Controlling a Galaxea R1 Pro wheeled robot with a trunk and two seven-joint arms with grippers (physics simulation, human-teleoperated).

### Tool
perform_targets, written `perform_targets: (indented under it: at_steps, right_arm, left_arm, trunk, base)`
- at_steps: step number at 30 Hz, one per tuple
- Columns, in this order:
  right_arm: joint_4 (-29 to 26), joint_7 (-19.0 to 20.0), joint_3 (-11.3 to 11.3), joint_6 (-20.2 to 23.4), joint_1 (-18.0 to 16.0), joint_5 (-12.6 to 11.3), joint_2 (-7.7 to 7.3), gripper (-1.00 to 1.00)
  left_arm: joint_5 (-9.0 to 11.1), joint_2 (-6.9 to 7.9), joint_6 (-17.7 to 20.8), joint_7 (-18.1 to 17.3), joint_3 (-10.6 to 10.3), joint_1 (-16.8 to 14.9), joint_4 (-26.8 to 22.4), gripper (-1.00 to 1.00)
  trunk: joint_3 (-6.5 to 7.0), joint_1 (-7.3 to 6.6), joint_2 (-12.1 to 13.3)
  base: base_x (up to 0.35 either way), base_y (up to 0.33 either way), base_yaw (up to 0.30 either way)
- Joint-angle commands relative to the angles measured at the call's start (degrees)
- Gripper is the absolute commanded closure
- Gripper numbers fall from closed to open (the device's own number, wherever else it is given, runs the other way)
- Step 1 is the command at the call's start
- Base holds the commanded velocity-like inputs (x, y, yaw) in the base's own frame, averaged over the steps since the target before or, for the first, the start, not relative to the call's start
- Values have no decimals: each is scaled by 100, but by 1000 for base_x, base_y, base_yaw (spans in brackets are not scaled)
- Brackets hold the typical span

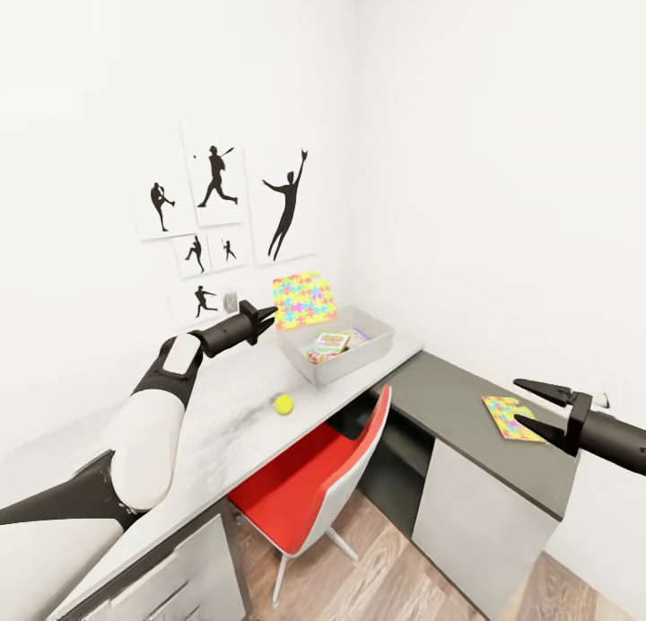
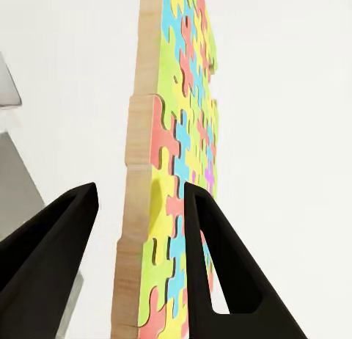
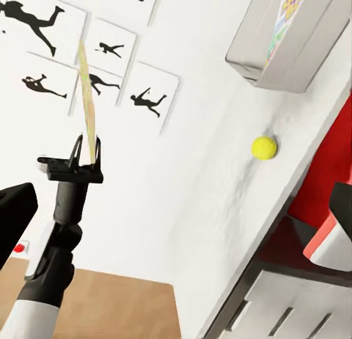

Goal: Put all the toys in the child's room - the three board games (two on the bed and one on the table), the two jigsaw puzzles on the table, and the tennis ball on the table - inside the toy box on the table in the child's room.

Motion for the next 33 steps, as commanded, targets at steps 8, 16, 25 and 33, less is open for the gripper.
perform_targets:
  at_steps: [8,16,25,33]
  right_arm:
    - [-4,-67,-28,17,-145,-33,13,-100]
    - [-4,-89,-29,17,-269,-29,-14,-100]
    - [-4,-110,0,17,-383,-22,27,-100]
    - [-4,-112,6,17,-386,-22,29,-100]
  left_arm:
    - [-10,-183,-349,438,57,-10,88,100]
    - [-10,-213,-461,551,72,-10,377,100]
    - [-17,-207,-459,557,68,-10,397,100]
    - [-18,-206,-459,558,67,-10,397,100]
  trunk:
    - [-14,4,-14]
    - [-14,4,-14]
    - [-14,4,-14]
    - [-14,4,-14]
  base:
    - [26,-21,108]
    - [119,-117,5]
    - [138,-30,0]
    - [63,-25,0]
